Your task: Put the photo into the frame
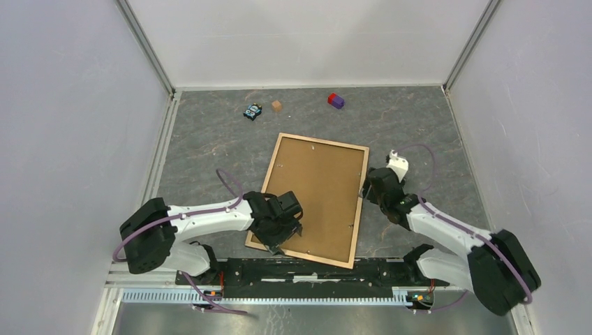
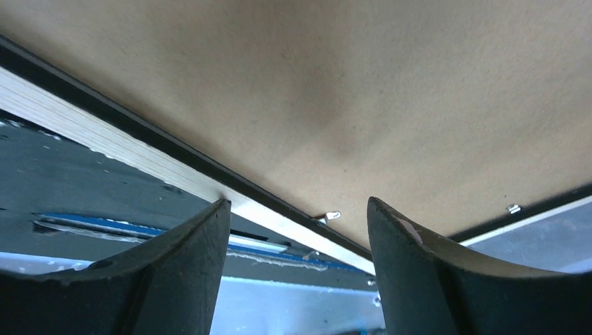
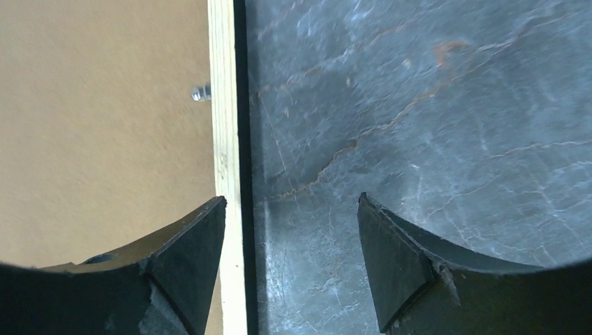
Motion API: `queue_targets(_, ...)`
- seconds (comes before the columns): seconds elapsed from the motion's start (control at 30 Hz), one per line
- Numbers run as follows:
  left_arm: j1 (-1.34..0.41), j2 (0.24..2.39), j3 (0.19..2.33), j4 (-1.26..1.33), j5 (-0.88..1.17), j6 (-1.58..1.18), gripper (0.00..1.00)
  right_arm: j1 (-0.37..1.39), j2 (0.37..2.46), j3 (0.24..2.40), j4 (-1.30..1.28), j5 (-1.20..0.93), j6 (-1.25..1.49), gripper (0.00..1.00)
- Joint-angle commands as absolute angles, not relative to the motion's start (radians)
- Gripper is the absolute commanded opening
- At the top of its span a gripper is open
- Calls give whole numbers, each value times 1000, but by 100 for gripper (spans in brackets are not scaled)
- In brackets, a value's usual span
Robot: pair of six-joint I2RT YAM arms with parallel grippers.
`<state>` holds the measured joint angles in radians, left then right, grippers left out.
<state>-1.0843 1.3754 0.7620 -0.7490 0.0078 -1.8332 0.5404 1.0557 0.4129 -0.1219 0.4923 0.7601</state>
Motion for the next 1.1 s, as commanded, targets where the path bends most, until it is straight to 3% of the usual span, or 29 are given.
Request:
queue_targets(0.0, -1088, 1351, 809, -862, -145, -1764, 78, 537, 1197, 526, -133, 370, 675, 74)
queue_targets(0.17, -1089, 1399, 874, -856, -176, -1645, 81, 536, 1377, 655, -227, 320, 641, 64)
queue_targets(0.33, -1089, 1432, 958, -859, -280, -1493, 87, 536, 1401, 634, -252, 304, 739, 52)
queue_targets(0.43, -1088, 1442, 1020, -851, -350, -1393, 87, 537, 1382, 595, -255, 305, 824, 39)
queue_targets(0.6, -1088, 1460, 1158, -838, -470, -1162, 90, 536, 1393, 582, -284, 336, 921, 28)
queue_targets(0.8, -1062, 1436, 1280, -721, -544, -801, 91, 506, 1358, 537, -365, 354, 1129, 4)
queue_targets(0.93, -1023, 1439, 1365, -710, -548, -659, 91, 470, 1291, 468, -353, 348, 1219, 0)
queue_targets(1.07, -981, 1396, 1321, -672, -493, -620, 91, 408, 1235, 418, -382, 351, 1276, 0)
